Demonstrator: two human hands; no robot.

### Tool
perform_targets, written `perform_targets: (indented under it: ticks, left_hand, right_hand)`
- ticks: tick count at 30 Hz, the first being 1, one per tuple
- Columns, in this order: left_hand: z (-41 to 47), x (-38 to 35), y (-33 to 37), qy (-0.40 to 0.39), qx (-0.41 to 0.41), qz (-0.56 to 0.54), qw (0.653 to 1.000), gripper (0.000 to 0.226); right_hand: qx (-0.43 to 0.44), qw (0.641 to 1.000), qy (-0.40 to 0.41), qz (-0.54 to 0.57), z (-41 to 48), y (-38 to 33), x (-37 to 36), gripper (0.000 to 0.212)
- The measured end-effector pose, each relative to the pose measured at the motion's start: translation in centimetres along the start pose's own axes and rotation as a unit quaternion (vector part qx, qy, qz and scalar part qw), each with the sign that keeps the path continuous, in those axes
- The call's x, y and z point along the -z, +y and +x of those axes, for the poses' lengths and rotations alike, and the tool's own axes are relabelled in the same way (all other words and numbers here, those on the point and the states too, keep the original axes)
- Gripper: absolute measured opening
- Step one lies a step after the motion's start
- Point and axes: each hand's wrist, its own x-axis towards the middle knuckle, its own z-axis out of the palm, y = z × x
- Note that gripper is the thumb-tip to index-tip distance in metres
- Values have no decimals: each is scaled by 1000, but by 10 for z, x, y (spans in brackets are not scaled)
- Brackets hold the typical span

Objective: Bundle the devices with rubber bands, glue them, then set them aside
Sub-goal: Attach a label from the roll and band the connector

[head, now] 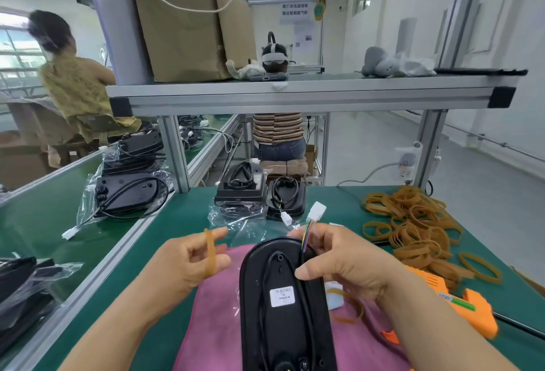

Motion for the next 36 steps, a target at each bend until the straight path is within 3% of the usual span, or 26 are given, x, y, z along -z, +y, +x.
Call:
perform_targets:
  ticks: [8,11,13,17,24,29,36]
  left_hand:
    - [21,8,3,-144,-8,4,990,61]
    - [20,3,4,-188,-25,-19,982,102]
    - [17,3,6,-195,-37,-33,980,104]
    - [13,-2,10,-163,-61,21,985,86]
    - [5,-30,19,-67,-96,137,984,99]
    - [1,-48,19,30,-92,110,989,88]
    - [3,-54,22,38,-80,145,985,87]
  right_hand:
    - [80,996,-9,-38,12,-7,2,57]
    - [77,994,-23,-73,11,-2,-2,62]
    - [78,992,-22,-92,10,-4,-4,62]
    - [88,980,-2,-179,5,-12,-6,62]
    - [107,953,-9,-282,-1,-23,-17,64]
    - [108,946,21,-305,-2,-22,-18,64]
    - [110,952,36,-283,4,-20,-19,55]
